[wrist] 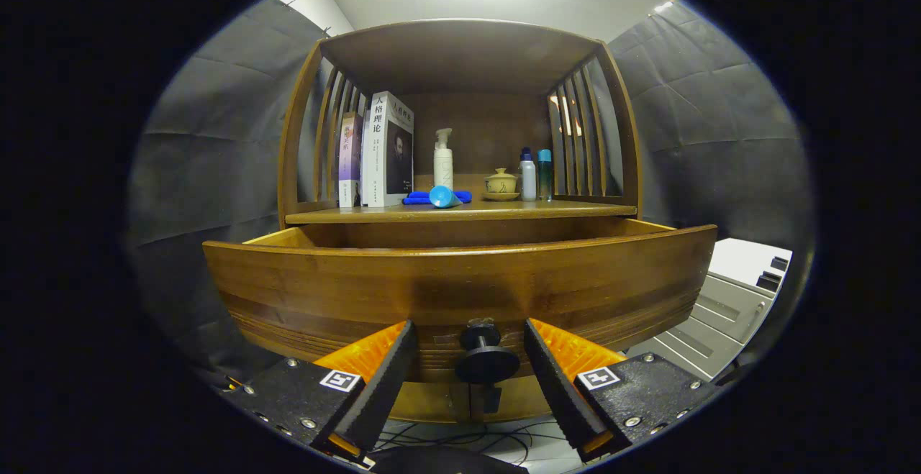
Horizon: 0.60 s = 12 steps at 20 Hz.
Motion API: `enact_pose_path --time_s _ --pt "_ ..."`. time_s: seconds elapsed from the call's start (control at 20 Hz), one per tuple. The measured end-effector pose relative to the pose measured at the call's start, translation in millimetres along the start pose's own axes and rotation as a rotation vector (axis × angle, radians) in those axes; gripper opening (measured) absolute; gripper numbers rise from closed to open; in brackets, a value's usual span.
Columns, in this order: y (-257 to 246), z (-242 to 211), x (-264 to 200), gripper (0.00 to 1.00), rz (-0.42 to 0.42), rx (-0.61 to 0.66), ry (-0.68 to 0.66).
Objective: Pull open the drawer, take out the items inside it, and place them on the countertop above the cabinet.
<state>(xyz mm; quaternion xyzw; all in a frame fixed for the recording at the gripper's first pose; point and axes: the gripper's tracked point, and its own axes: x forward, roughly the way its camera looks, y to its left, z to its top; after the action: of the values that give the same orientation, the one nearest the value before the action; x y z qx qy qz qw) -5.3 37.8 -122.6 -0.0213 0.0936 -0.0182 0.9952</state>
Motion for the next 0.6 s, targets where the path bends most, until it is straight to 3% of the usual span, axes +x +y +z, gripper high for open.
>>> enact_pose_path --time_s 0.3,0.6 --pt "6.0 5.3 6.5 0.94 0.046 0.034 -0.020" --pt "8.3 7.5 14.4 0.94 0.036 0.033 -0.022"
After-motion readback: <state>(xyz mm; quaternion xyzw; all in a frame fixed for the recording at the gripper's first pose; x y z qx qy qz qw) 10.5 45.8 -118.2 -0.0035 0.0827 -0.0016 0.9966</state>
